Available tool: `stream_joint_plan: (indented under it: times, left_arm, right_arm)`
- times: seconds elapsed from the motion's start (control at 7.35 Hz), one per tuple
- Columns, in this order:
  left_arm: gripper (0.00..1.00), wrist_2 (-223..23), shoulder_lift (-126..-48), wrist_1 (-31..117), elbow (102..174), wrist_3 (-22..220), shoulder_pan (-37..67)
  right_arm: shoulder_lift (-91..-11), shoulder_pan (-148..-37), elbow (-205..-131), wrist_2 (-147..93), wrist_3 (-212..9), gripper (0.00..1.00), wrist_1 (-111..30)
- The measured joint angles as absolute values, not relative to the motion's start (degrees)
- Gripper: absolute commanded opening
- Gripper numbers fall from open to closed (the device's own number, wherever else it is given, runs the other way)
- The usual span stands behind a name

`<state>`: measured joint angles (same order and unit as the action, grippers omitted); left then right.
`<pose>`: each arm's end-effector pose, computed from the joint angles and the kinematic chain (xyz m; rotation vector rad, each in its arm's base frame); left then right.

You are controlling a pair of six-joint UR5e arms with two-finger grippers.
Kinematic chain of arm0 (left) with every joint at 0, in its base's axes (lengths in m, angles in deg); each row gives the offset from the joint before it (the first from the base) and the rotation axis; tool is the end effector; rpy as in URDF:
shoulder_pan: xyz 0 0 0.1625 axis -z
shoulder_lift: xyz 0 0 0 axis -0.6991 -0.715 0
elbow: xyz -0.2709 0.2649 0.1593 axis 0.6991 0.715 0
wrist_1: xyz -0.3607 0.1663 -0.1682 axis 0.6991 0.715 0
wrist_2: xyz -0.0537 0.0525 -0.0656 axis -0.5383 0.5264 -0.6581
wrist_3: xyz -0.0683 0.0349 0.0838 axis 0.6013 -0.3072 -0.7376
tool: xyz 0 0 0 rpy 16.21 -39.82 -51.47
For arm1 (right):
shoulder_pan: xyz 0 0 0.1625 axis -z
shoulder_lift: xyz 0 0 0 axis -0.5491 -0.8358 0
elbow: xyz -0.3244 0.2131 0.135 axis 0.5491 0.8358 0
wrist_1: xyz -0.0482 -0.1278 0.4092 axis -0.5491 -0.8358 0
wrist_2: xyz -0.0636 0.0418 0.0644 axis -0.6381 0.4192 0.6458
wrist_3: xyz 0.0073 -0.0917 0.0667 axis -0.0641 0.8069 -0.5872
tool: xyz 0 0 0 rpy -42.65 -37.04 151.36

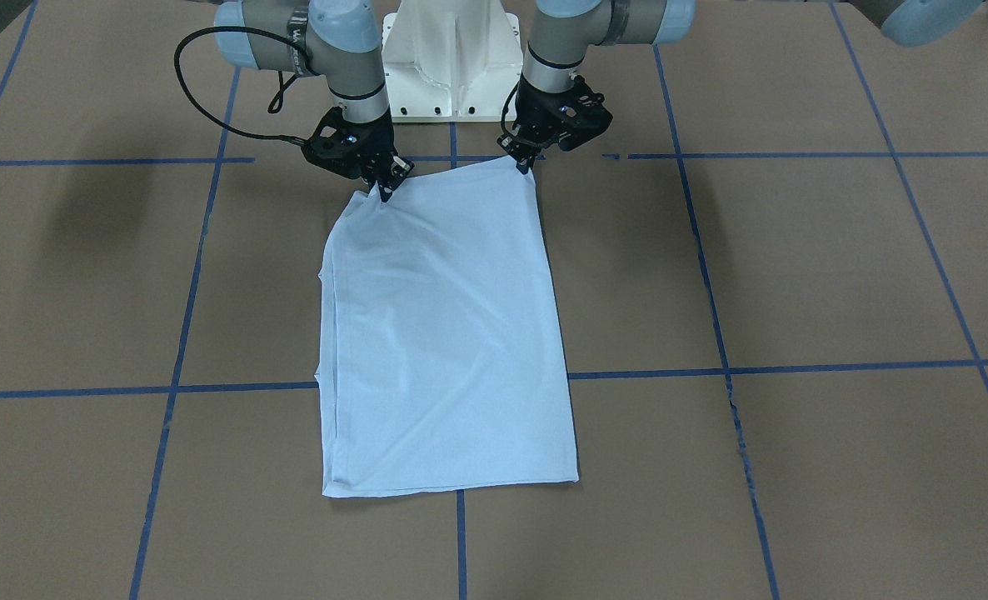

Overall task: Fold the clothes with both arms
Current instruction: 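Grasp the near edge corners of the shirt with both grippers, then lift the near edge with both grippers and fold it over toward the far edge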

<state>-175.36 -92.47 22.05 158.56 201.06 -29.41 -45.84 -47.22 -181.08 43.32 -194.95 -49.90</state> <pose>0.5551 -0.2719 0.2260 -0.2077 0.9044 -0.6191 -0.5847 -0.2749 0.2749 -0.1009 -0.7932 0.5324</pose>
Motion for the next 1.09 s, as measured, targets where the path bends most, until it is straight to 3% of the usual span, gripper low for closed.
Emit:
stream_joint_plan:
  times: [0.54,1.09]
  left_arm:
    - [0.00,-175.43,-91.67,21.74,162.35,201.23,-29.59]
    - [0.00,-175.58,-85.37,19.59,173.62,202.07,-36.20]
  right_arm:
    - [-45.83,-47.80,-183.42,44.31,-195.03,0.00,-49.87]
    - [-49.48,-45.63,-196.74,50.22,-195.10,0.00,-52.47]
